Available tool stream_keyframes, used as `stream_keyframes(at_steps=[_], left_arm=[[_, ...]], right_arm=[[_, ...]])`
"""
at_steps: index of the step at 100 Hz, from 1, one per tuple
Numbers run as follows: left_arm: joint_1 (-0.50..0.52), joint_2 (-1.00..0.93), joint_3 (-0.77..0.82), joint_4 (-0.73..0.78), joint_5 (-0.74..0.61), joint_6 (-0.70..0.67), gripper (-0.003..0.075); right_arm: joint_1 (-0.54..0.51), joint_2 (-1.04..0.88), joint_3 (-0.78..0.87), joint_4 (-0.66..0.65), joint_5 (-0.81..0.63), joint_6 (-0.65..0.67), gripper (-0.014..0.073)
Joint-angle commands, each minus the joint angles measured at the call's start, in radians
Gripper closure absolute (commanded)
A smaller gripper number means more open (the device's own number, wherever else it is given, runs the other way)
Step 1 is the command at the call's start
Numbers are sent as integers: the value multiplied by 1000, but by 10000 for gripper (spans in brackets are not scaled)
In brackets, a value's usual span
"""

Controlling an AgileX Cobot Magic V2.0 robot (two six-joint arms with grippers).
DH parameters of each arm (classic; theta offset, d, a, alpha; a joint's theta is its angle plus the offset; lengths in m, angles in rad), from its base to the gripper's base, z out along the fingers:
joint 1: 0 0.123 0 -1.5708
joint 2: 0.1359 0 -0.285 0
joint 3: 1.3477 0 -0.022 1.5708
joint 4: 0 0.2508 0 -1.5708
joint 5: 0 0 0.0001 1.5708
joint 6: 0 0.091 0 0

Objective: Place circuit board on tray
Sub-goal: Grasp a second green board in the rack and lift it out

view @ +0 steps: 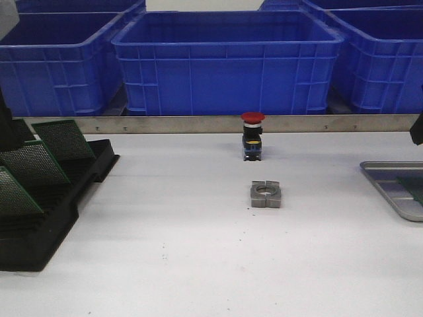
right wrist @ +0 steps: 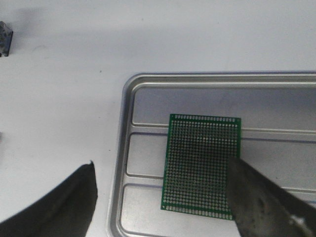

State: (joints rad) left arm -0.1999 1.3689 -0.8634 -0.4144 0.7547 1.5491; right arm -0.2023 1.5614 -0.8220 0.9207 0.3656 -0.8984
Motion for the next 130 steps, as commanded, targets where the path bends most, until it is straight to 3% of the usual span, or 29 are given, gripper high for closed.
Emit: stream_keyframes(at_steps=[1, 18, 27, 54, 80, 99, 109, 130], left_arm=[[1, -1, -32, -4, -58, -3, 307], [1, 53, -32, 68, -66, -3, 310], [1, 71, -32, 86, -92, -7, 351], [1, 76, -32, 86, -145, -7, 738], [1, 68, -47, 86, -98, -7, 737], [-10, 8, -94, 57, 4, -7, 737], [-15, -27, -111, -46, 24, -7, 737], [-46, -39, -117, -412, 35, -7, 737]], right_arm=[[-8, -43, -29, 22, -3, -7, 32], [-8, -43, -29, 22, 5, -7, 32], [-8, -43, -29, 22, 11, -7, 32], [-8, -43, -29, 22, 17, -7, 32], [-8, -48, -37, 22, 24, -22, 32], [-6, -85, -96, 22, 184, -65, 32], [-4, -108, -121, 22, 292, -127, 32], [68, -122, -156, 24, 419, -283, 32]])
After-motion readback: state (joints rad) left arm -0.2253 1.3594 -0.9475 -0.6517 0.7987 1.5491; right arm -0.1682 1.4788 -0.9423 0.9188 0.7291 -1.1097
